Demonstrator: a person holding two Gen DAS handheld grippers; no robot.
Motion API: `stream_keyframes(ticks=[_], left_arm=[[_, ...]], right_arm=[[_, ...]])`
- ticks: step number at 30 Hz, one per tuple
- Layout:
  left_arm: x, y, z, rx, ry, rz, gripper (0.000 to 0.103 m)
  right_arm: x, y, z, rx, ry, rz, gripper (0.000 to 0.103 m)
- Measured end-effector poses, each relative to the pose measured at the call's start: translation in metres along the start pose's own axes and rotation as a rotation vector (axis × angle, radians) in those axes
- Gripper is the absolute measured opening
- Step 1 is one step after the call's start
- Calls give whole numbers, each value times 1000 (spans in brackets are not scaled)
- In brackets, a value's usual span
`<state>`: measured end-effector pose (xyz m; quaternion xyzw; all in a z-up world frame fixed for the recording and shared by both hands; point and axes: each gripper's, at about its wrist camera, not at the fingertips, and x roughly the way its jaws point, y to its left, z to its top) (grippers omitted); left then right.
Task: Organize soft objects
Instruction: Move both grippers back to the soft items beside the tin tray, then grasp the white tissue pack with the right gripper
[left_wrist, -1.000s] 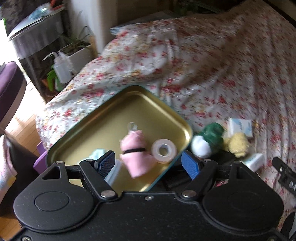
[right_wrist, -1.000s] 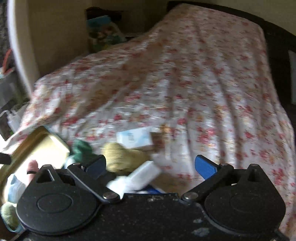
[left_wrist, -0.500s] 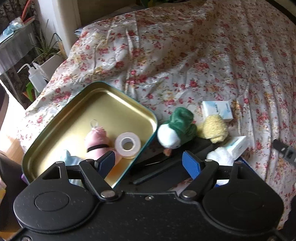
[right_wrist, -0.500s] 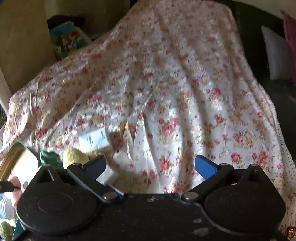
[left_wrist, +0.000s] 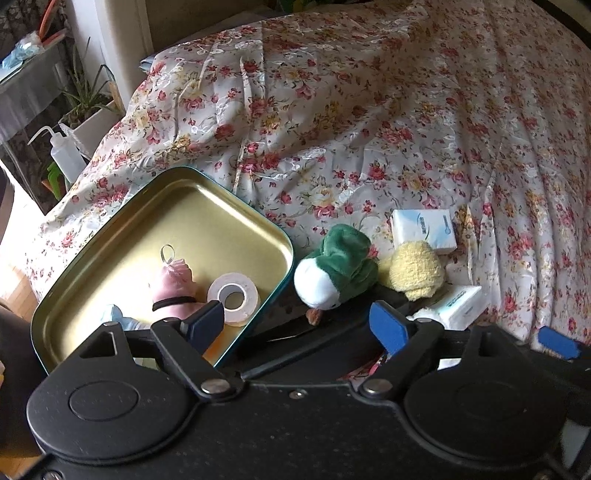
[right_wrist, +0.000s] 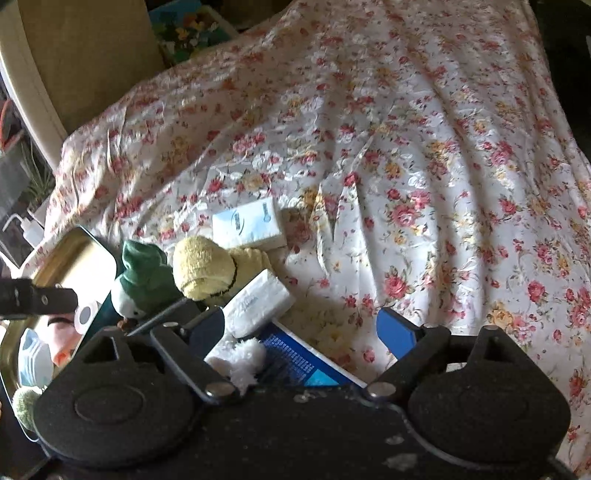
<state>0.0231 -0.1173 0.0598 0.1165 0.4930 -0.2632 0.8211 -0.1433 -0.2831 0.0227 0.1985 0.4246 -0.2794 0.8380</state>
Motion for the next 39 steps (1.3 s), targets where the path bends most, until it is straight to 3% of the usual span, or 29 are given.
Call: stream_keyframes(ticks=[4,8,11,15,16,20,23,26,31,39], left_arm=[[-2,-1,2,-9,0,-15,83],[-4,-2,1,-10,9,-32,83],[-6,-1,1,-12,11,-42,83],[-9,1,1,-12,9,-53,83],[-9,1,1,-14,9,-56,83],[-13,5,4,-28,1,-71,83],[-15,8,6,-34,-8,-71,83],[-14,8,7,-40,0,-72,83],[-10,6,9,-27,0,-61,83],[-5,3,11,-26,7,-58,83]], right_arm=[[19,15,4,-60,32,-34,89],[44,17,14,-83,54,-162,89],[47,-4,22,11,46,-225,93],[54,-35,25,93,41,-506,89],[54,-43,25,132,47,-514,88],[38,-57,26,262,12,-366,87],[30,-42,29,214,-22,-272,88],[40,-23,31,156,50,-189,89],[65,-9,28,140,187,-236,89],[96,-13,28,234,270,-212,89]])
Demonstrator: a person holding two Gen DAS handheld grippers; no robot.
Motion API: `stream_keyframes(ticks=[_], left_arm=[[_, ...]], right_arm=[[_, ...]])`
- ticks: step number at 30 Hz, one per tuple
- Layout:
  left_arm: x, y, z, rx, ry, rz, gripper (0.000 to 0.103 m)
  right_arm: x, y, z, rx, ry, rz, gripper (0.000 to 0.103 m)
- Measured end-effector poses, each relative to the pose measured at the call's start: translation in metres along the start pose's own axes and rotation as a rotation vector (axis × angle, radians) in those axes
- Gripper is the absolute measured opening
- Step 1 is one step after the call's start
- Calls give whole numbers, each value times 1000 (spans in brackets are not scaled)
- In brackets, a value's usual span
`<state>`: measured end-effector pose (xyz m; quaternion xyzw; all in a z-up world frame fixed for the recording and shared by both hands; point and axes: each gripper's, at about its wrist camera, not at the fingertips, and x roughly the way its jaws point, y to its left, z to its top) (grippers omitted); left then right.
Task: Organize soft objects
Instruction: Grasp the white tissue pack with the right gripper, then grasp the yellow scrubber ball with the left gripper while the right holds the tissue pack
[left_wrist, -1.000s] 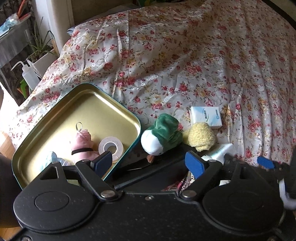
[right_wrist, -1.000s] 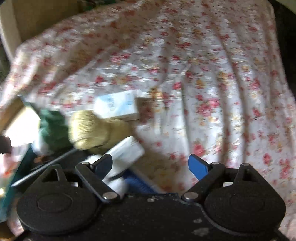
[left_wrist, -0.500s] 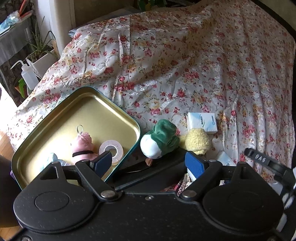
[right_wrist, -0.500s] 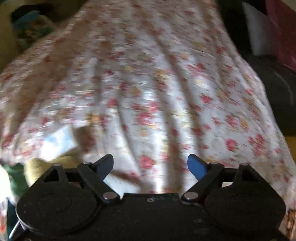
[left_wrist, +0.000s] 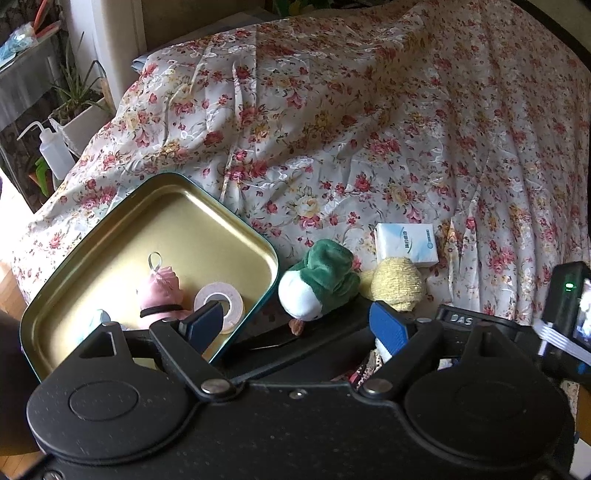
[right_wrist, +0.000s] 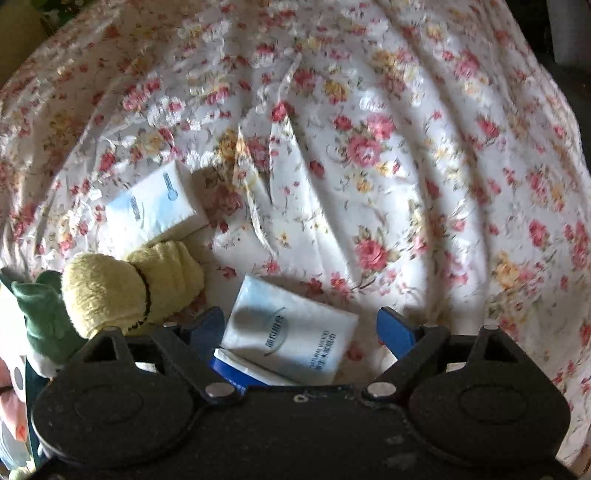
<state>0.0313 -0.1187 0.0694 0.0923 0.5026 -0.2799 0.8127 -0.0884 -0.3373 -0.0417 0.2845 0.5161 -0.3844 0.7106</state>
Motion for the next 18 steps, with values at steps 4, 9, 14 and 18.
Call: stream_keyframes(ticks=[4,9,14,18], left_arm=[[4,-4,0,1,5,-2,83],[8,-11,0,9,3,-11,83],[18,-26,-1,28,6,-21,83],[31,-46,0,52,14,-28,83]], right_arm=[[19,4,-1,4,42,15,81],[14,-18,2,96,21,103,78],[-11,-38,11,138,-89,77,78],[-32,-57,12,167,-149,100,78]])
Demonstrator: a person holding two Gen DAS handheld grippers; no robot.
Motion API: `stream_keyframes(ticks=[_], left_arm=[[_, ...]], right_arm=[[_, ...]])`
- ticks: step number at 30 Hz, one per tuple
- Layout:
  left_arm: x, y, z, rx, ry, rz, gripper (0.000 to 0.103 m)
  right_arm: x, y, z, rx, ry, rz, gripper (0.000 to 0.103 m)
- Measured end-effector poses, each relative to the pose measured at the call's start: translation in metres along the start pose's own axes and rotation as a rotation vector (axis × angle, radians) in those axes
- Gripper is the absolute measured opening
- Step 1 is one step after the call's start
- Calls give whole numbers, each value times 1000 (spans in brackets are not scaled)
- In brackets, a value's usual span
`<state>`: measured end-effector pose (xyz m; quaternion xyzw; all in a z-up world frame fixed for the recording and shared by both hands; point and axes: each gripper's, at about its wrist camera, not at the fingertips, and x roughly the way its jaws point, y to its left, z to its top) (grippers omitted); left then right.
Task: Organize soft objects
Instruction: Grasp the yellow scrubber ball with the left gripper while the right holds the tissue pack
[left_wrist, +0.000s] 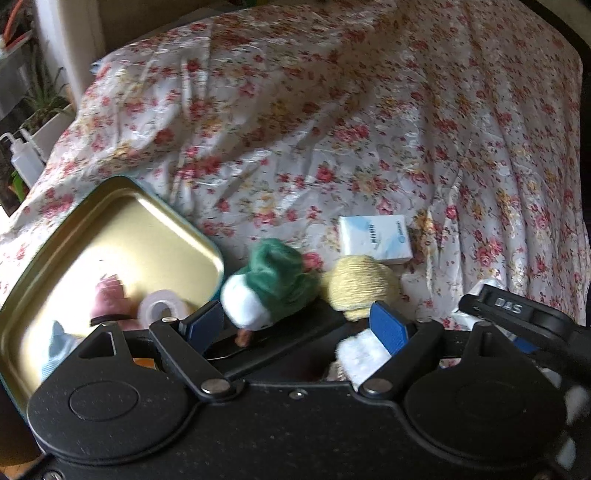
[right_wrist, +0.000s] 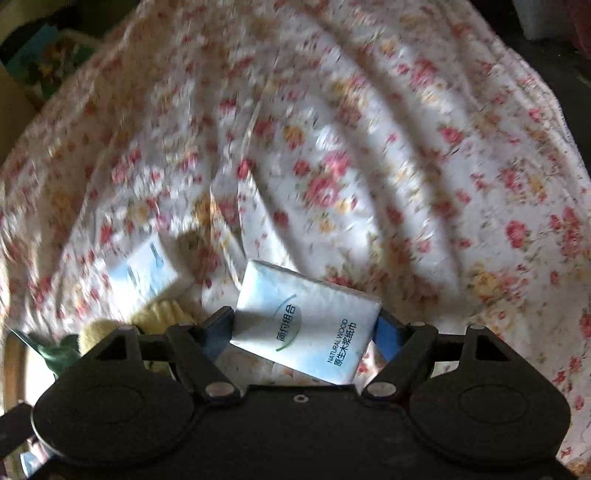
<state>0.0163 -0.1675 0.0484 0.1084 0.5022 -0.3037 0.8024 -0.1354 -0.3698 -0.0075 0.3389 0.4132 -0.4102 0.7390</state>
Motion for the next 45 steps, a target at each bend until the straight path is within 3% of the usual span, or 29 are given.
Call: stream_keyframes(ticks=[14,23,39,41,45], left_arm=[[44,-45,6,83,-17,22,83],[65,-66,5,160,-27,50,83],[105,-79,0,175,89,42,82],[108,-77,1,170,99,39,76],[107,-78,1,192,84,59,54]], right_arm=[[-24,-32,6,0,-92,-2,78],[-12,-41,7,16,-49,30,78],[8,-52,9,58,8,65,79],[10,-53,9,62,13,68,79],[16,-57,9,79,28,66,78]])
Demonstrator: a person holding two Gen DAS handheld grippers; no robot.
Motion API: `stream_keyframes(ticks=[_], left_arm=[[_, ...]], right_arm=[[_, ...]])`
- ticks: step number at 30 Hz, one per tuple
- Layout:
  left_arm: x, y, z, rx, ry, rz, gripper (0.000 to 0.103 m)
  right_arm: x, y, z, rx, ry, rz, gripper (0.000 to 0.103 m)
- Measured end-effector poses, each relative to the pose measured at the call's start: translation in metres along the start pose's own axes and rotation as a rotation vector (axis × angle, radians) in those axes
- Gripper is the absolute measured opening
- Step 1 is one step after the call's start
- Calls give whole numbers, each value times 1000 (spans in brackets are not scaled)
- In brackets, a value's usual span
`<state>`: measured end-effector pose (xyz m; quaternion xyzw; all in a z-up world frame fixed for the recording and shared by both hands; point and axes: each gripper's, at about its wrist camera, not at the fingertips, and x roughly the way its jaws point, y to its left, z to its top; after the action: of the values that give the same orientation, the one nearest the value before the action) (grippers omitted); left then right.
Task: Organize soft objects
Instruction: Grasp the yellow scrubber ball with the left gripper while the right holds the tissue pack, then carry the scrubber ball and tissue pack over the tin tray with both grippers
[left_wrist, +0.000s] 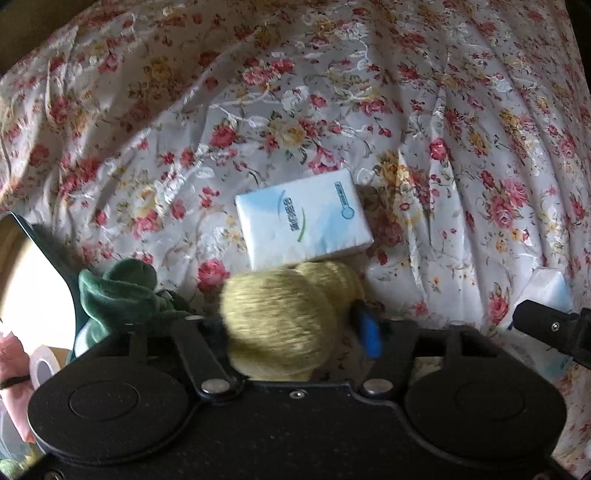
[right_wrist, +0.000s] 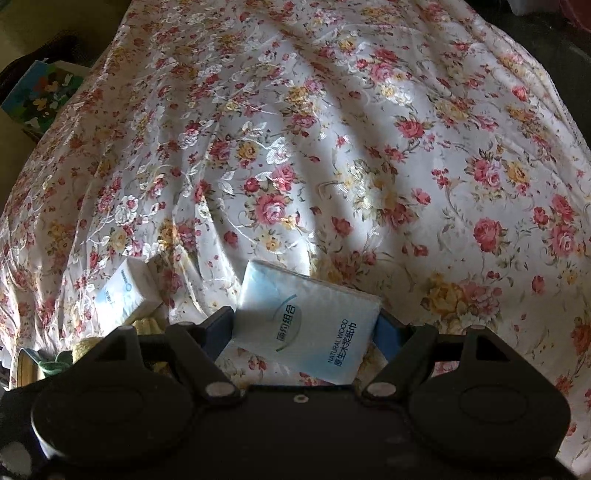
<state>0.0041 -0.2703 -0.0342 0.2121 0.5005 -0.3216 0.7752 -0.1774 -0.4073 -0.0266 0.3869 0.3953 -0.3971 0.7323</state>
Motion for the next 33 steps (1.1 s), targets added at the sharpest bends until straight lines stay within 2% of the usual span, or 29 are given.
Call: stream_keyframes(ticks=[3,9,19,25,33], left_arm=[[-6,2,0,-12,-13,-7,49],[-29,-1,-3,-47,-30,-66,49],[-91,-11,-23,-19,-135,-136,49],[-130,-12,-54,6,-189,-221,49],[-149,-2,-103,70,-152,-285,49]], right_arm=[[2,-2,1,6,-2,-5,79],[4,-5,3,13,-7,-8,79],[-1,-8,6,18,-47,-51,79],[-9,-10,3,23,-73,-93,78],[-28,-15,-16,16,-74,-97,78]])
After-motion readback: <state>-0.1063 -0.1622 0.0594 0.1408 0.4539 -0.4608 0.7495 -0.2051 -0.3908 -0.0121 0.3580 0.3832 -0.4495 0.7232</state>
